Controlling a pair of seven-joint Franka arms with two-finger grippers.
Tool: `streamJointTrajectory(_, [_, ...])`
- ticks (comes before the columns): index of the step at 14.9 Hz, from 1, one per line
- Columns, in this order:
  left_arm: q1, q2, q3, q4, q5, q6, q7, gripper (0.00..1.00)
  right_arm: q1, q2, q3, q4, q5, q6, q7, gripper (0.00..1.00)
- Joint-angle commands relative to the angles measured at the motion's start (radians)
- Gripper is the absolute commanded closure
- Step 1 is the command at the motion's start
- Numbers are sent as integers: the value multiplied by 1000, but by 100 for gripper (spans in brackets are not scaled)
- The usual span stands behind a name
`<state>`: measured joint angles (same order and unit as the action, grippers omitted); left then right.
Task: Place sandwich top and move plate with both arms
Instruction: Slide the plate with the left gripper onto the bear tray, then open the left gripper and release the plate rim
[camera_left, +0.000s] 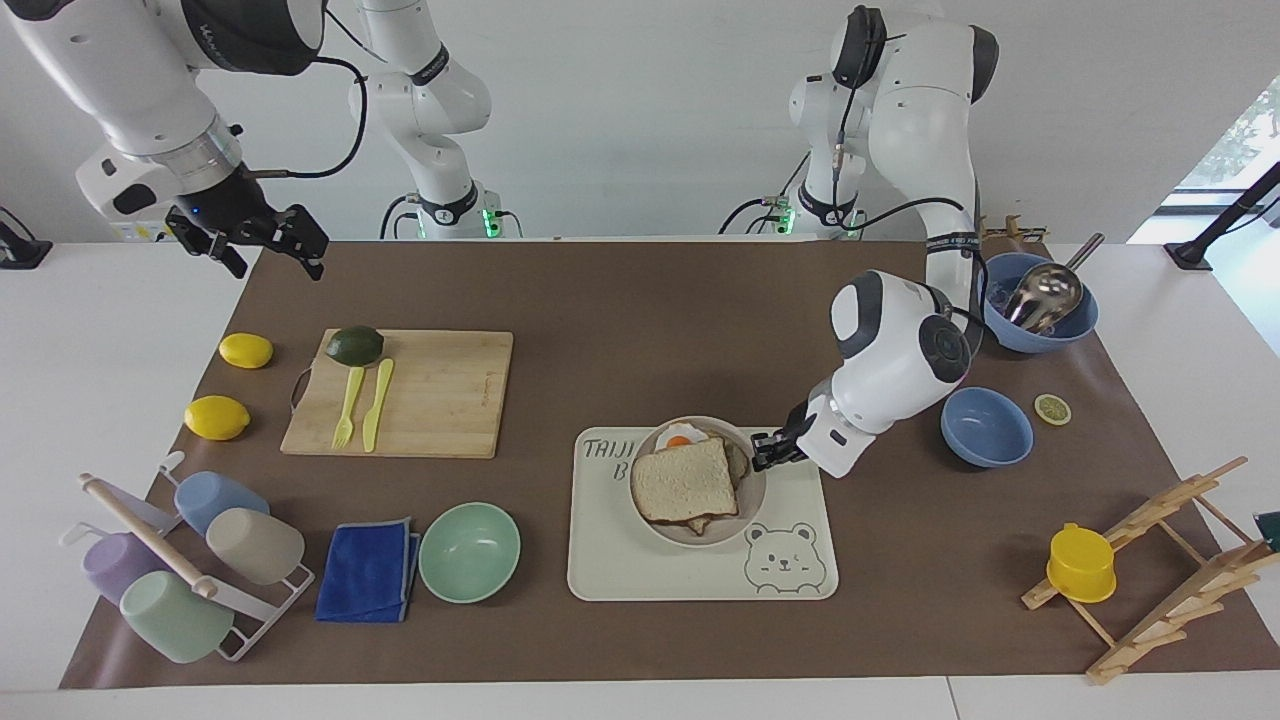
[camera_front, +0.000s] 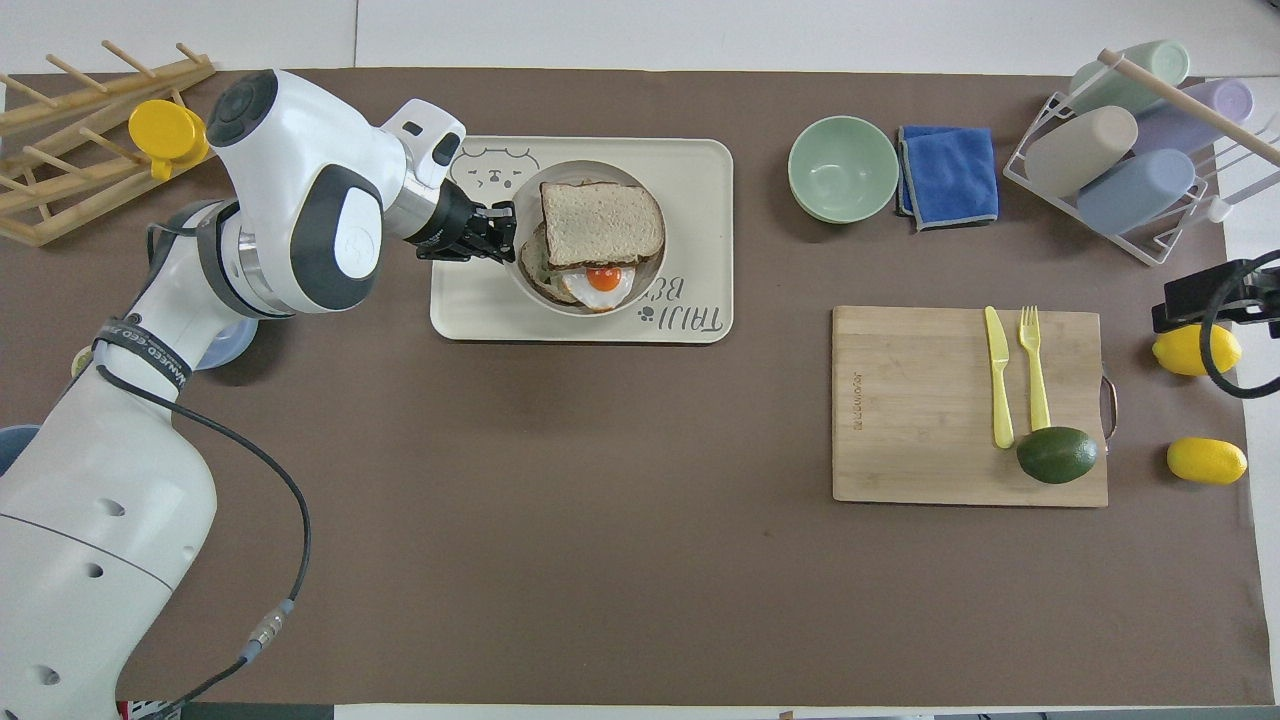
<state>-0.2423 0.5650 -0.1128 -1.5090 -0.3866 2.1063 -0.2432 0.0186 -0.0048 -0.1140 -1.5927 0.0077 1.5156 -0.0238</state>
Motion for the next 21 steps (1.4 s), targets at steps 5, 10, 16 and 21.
streamJointTrajectory(5, [9,3,2,-34,-12,76,12,100,-3,-3,7,10,-6,-18,12,0])
streamJointTrajectory(10, [14,-8,2,-82,-11,115,16,100,-3,-3,11,10,-6,-18,13,0])
streamJointTrajectory(16, [38,-17,4,-25,106,17,18,0,-3,-3,13,10,-6,-17,16,0])
streamJointTrajectory(21, [71,-212,74,-42,175,-182,15,0,-5,-4,28,10,-5,-15,15,0])
